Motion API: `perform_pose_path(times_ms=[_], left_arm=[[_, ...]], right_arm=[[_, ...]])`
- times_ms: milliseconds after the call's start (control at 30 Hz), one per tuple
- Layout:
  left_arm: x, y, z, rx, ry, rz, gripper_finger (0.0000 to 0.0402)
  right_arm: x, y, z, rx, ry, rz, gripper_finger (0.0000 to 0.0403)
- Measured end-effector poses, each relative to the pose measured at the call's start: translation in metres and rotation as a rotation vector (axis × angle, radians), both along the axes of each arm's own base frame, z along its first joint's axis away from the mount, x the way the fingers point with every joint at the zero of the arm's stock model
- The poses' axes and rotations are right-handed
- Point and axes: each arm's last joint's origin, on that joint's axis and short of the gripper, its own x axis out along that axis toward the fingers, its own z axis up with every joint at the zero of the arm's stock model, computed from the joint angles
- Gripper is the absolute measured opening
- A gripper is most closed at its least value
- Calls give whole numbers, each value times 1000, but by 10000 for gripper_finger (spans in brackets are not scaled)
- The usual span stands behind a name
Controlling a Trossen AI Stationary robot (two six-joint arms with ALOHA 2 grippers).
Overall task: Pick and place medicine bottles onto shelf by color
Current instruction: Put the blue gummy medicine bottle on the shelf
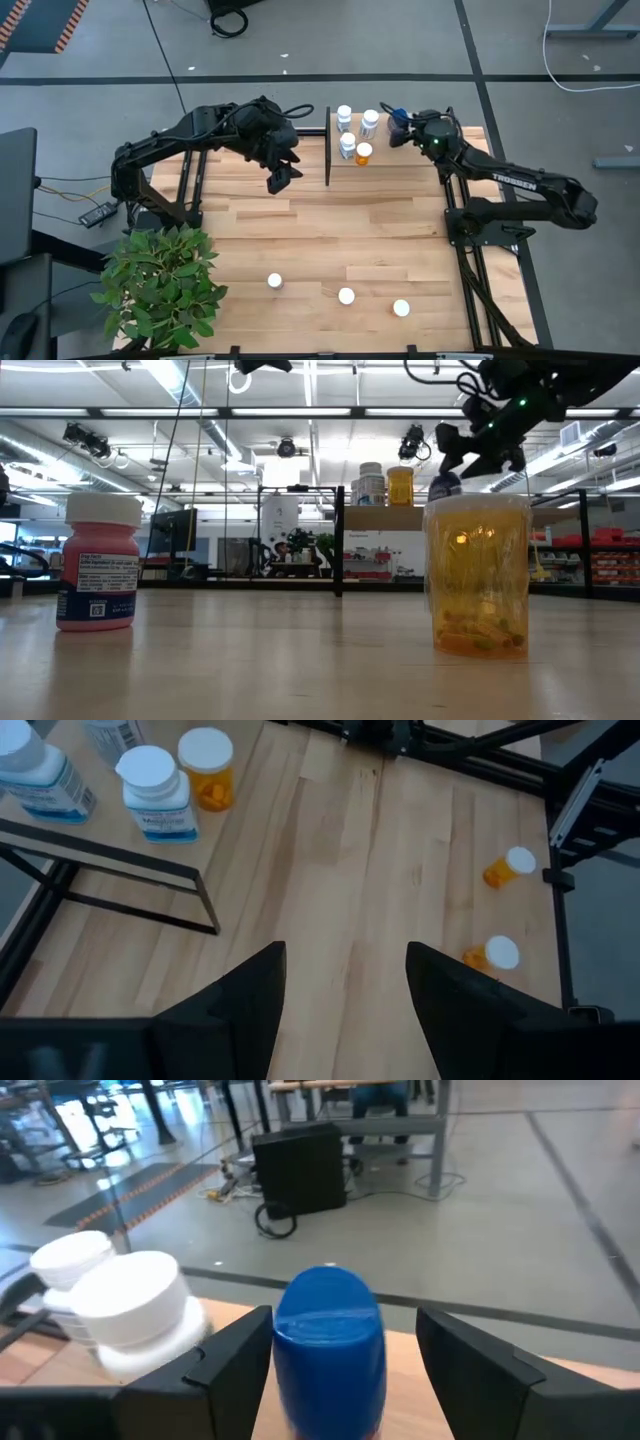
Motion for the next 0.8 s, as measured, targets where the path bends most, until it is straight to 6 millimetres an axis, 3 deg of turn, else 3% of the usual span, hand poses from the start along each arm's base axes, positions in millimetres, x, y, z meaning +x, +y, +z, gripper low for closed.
perform_pose_path(times_ms=[167, 400, 800], left_arm=[[2, 1, 2, 2, -35, 6, 215], [4, 1, 4, -6, -62, 18, 215], [7, -11, 4, -11, -62, 9, 215]], right_arm=[[-13, 12, 8, 16, -45, -8, 256], [-14, 27, 14, 11, -95, 58, 255], [2, 29, -18, 198, 92, 121, 255]])
